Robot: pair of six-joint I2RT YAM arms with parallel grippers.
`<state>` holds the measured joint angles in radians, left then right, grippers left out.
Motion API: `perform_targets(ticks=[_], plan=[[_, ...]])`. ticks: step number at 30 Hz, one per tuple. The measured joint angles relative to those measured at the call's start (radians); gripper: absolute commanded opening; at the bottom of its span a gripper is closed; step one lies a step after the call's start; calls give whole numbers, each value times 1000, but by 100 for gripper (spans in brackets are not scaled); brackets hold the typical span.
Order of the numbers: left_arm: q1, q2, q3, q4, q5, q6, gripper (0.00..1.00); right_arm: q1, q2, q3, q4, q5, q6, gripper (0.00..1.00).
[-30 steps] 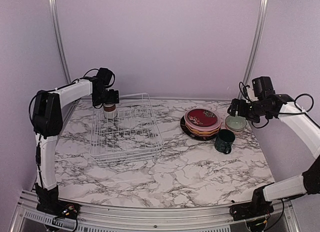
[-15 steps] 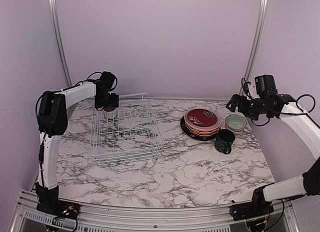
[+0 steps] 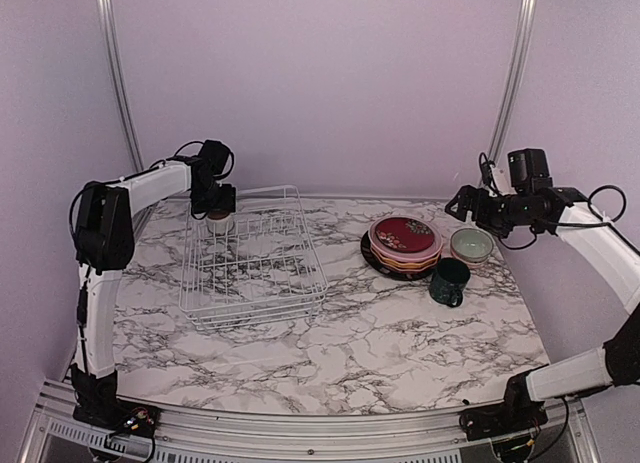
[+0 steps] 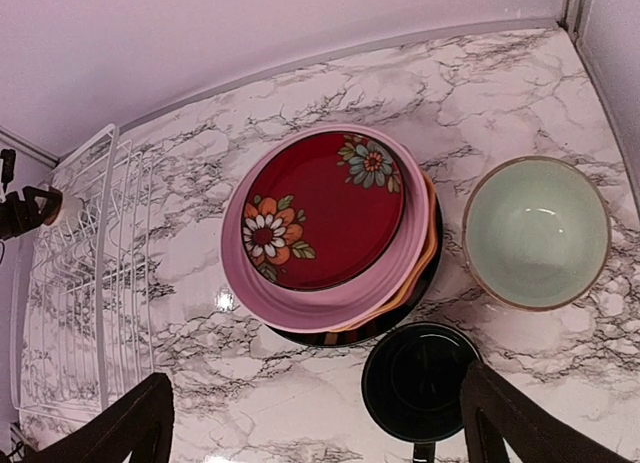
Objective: Unload the mixed dishes from the dish rack
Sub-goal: Grab the cup from the dish rack.
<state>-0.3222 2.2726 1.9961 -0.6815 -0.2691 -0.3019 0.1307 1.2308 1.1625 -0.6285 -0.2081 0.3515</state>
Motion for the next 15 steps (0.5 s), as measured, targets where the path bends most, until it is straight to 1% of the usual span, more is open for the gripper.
perform_targets(ticks=[4, 9, 12, 15], plan=[[0, -48, 0, -1, 22, -1, 53, 0, 29, 5, 21, -64, 3, 92], [0, -154, -2, 28, 60, -13, 51, 0, 66, 41, 60, -144, 16, 87], [0, -239, -29, 87, 107, -39, 50, 0, 79, 61, 99, -194, 31, 84], [0, -335, -100, 174, 184, -76, 49, 0, 94, 79, 143, -254, 60, 82]])
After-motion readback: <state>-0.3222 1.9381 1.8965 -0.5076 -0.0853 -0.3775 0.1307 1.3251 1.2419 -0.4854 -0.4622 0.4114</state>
